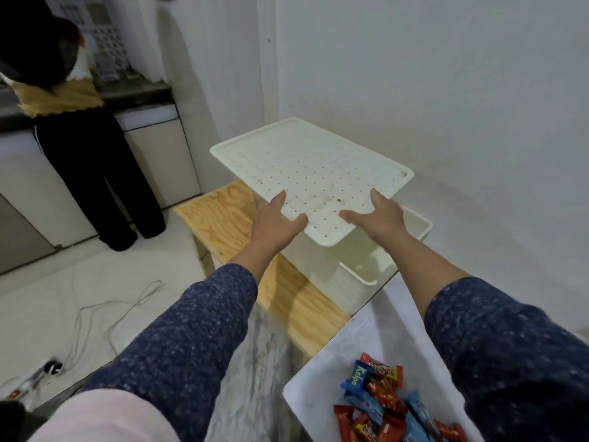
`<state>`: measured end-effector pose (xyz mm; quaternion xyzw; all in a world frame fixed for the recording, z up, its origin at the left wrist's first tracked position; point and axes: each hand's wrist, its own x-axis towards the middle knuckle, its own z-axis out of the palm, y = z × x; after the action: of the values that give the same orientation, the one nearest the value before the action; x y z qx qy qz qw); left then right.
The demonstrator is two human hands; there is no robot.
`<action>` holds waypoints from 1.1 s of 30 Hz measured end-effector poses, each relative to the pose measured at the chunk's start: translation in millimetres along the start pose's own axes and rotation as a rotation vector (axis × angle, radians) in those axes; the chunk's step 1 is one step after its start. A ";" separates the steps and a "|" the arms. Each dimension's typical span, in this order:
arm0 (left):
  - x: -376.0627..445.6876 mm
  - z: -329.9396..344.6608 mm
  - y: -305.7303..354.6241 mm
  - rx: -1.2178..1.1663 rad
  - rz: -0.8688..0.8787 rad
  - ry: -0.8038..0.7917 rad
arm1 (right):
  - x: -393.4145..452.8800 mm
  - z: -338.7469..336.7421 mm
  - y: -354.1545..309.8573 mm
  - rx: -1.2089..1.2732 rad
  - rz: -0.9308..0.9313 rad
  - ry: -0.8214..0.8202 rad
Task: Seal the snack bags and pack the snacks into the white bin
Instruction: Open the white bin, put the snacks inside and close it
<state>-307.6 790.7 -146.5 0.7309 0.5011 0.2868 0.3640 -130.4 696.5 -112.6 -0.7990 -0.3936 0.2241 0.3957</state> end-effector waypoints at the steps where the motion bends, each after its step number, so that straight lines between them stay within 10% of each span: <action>1: 3.1 -12.0 -7.2 0.000 -0.001 0.006 | 0.2 10.6 -10.2 -0.012 -0.010 -0.006; 18: 116.8 -223.1 -188.2 0.041 -0.049 -0.034 | 42.3 259.5 -160.4 -0.110 -0.009 -0.072; 33: 241.2 -149.5 -286.7 0.060 -0.316 -0.163 | 182.3 368.5 -91.4 -0.264 0.217 -0.199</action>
<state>-494.6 1121.1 -282.9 0.6745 0.5869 0.1505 0.4219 -310.9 1045.9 -263.3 -0.8556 -0.3680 0.2897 0.2203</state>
